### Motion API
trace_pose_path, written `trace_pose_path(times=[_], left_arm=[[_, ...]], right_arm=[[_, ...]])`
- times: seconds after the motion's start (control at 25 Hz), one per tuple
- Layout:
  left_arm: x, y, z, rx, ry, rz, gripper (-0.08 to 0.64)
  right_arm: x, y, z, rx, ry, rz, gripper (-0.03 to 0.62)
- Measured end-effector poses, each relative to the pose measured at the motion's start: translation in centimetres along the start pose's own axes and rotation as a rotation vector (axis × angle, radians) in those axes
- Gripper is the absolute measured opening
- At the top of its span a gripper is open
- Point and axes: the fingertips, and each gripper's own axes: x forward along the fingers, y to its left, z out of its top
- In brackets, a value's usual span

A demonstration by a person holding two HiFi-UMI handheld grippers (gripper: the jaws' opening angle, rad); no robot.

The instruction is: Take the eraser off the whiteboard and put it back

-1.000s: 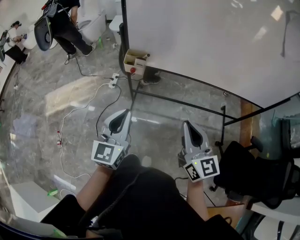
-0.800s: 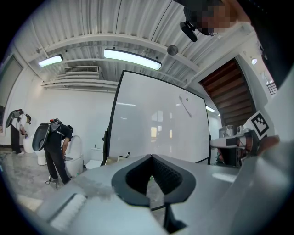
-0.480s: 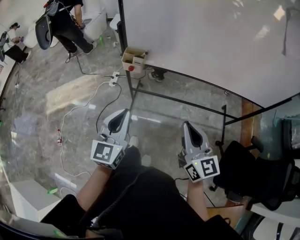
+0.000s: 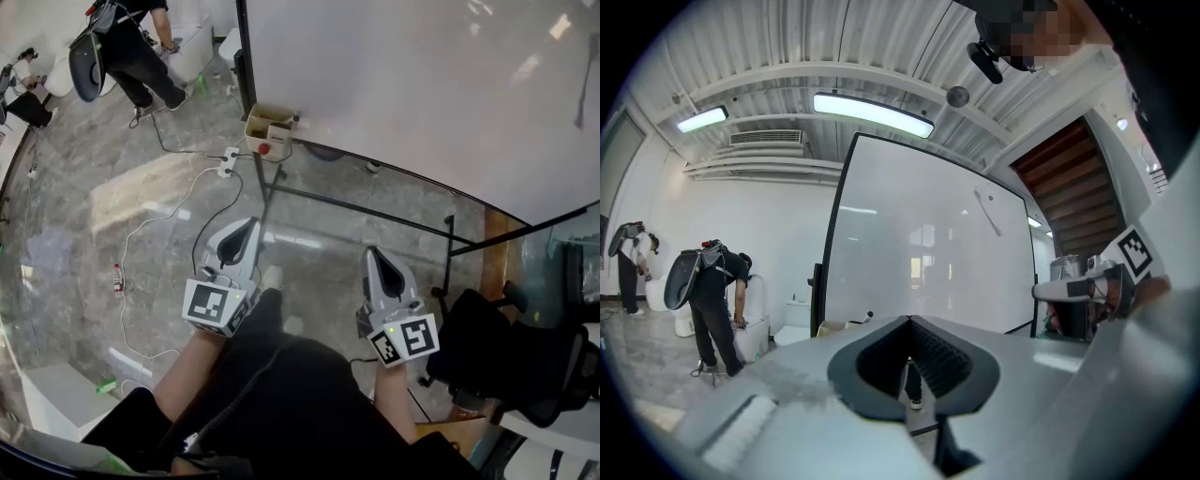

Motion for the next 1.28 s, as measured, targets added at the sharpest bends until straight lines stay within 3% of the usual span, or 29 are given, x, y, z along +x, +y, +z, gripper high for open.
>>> trace_pose_path(times=[0.76,1.28], left_arm=[[12.5,8.0,2.1,-0.016,-0.01,-0.088,0.006],[19.0,13.0,2.0,-0.011,-0.002,-0.179,0.006]], right_arm=[[13.1,-3.9,2.3,-0.055,0.017,-0.027,0.011],[19.9,-6.0,3.0,-0.07,-0.011,-0.116,0.009]])
